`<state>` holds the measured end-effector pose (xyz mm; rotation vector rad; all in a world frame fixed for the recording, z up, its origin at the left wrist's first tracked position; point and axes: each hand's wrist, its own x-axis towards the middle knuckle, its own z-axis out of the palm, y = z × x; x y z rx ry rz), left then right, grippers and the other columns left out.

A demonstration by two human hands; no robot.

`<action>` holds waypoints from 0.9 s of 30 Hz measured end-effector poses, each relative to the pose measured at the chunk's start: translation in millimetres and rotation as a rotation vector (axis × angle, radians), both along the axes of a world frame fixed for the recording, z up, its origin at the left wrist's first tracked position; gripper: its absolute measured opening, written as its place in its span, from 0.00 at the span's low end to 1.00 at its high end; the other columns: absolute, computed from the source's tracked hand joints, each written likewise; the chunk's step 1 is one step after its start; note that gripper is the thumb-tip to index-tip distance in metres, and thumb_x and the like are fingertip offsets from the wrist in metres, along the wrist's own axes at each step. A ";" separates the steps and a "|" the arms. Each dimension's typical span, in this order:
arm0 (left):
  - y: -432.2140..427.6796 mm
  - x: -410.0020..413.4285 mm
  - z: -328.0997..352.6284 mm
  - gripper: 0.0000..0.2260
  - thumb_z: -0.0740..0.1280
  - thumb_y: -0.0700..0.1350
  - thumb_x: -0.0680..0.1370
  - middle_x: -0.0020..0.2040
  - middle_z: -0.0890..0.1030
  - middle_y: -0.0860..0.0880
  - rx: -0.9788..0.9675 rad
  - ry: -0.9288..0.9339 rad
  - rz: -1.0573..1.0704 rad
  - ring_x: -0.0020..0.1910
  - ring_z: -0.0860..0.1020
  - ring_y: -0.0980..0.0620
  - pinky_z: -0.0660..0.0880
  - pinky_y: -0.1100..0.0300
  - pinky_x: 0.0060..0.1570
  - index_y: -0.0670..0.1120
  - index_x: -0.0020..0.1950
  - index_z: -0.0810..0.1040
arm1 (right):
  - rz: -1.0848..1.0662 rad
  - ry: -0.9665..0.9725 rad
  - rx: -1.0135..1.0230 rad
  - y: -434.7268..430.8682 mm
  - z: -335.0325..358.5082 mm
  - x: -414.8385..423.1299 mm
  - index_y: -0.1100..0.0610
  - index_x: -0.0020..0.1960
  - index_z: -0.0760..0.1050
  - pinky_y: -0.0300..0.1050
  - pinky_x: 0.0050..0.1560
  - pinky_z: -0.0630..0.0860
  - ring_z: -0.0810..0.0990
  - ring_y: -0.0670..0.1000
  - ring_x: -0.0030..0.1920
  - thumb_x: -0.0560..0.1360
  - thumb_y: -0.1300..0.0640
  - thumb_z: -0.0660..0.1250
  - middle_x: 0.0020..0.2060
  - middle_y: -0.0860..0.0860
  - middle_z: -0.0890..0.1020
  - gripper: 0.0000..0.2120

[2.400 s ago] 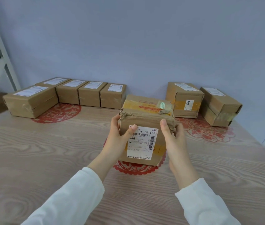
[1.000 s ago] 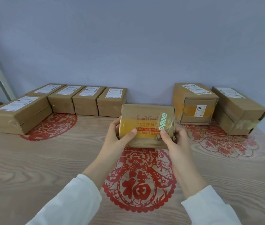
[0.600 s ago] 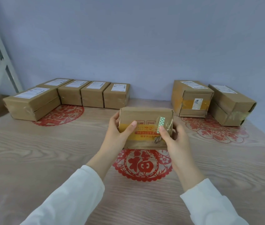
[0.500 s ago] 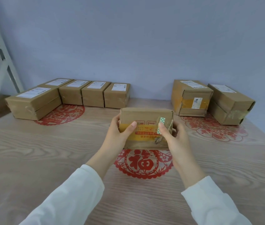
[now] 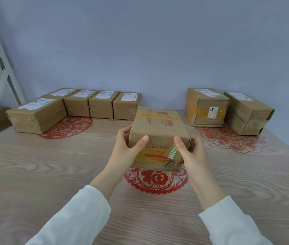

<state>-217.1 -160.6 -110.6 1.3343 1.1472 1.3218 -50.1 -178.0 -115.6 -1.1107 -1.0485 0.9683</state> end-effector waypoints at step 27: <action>-2.9 -0.3 -4.1 0.40 0.72 0.45 0.73 0.63 0.74 0.53 -0.004 -0.019 -0.003 0.58 0.74 0.58 0.75 0.59 0.54 0.52 0.78 0.52 | -0.015 -0.031 -0.039 -12.3 -7.8 0.7 0.52 0.69 0.66 0.40 0.53 0.77 0.76 0.45 0.59 0.72 0.59 0.71 0.59 0.45 0.78 0.27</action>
